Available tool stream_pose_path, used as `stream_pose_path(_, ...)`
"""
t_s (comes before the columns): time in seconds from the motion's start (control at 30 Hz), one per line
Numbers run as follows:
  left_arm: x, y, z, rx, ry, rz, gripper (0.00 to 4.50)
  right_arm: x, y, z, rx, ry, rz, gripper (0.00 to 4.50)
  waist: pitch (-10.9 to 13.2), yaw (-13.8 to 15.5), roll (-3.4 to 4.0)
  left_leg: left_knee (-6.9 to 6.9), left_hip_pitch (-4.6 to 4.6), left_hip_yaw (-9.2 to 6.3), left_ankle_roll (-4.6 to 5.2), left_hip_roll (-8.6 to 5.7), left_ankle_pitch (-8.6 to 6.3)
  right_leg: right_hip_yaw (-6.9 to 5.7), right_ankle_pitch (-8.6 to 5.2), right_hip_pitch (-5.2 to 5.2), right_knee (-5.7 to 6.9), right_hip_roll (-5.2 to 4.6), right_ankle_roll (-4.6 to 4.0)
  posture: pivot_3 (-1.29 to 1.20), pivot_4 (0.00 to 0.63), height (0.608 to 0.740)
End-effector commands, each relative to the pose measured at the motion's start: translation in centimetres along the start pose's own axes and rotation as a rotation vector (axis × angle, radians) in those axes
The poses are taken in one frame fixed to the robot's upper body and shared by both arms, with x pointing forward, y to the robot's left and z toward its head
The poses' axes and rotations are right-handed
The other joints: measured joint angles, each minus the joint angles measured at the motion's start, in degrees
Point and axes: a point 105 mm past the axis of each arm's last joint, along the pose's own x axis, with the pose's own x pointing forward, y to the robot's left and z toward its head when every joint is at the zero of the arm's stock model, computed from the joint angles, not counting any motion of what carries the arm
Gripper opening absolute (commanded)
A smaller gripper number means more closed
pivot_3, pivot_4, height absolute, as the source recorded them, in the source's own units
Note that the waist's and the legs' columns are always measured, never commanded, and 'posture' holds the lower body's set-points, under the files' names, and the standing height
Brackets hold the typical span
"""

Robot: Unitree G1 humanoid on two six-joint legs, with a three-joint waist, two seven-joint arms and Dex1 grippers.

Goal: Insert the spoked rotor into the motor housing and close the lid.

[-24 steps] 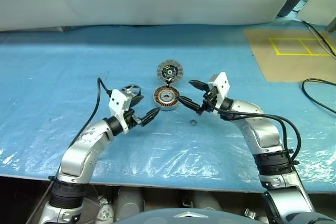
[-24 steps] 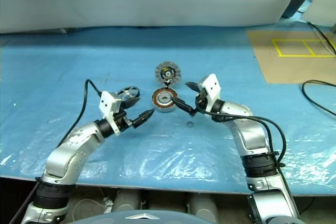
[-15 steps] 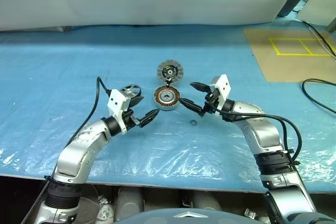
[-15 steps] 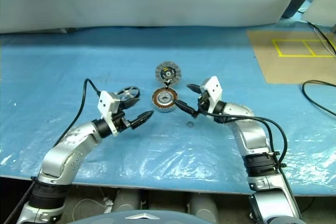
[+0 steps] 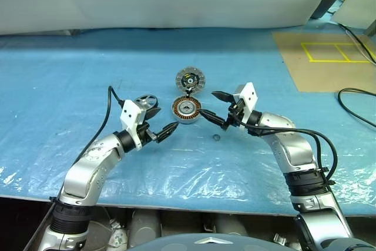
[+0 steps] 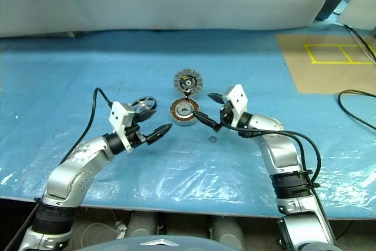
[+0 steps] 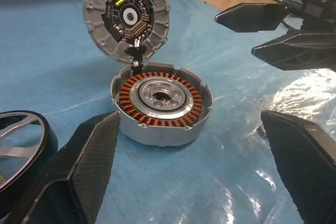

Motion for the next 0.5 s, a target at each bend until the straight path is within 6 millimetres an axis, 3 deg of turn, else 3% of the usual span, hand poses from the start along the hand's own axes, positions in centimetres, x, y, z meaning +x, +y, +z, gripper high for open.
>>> stream_pose_path(0.03, -0.4, -0.4, 1.0, 0.027, -0.036, -0.004, 4.5, 0.4, 0.5, 1.6, -0.032, -0.043, 0.023, 4.48, 0.0, 0.0, 0.0, 0.0, 0.0, 0.0, 0.0, 0.0, 0.0, 0.0, 0.0, 0.0, 0.0, 0.0, 0.0, 0.0, 0.15, 0.74)
stream_pose_path(0.5, -0.4, 0.3, 1.3, 0.036, -0.043, 0.013, 4.5, 0.8, 0.5, 3.4, -0.06, -0.051, 0.043, 4.48, 0.0, 0.0, 0.0, 0.0, 0.0, 0.0, 0.0, 0.0, 0.0, 0.0, 0.0, 0.0, 0.0, 0.0, 0.0, 0.0, 0.15, 0.74)
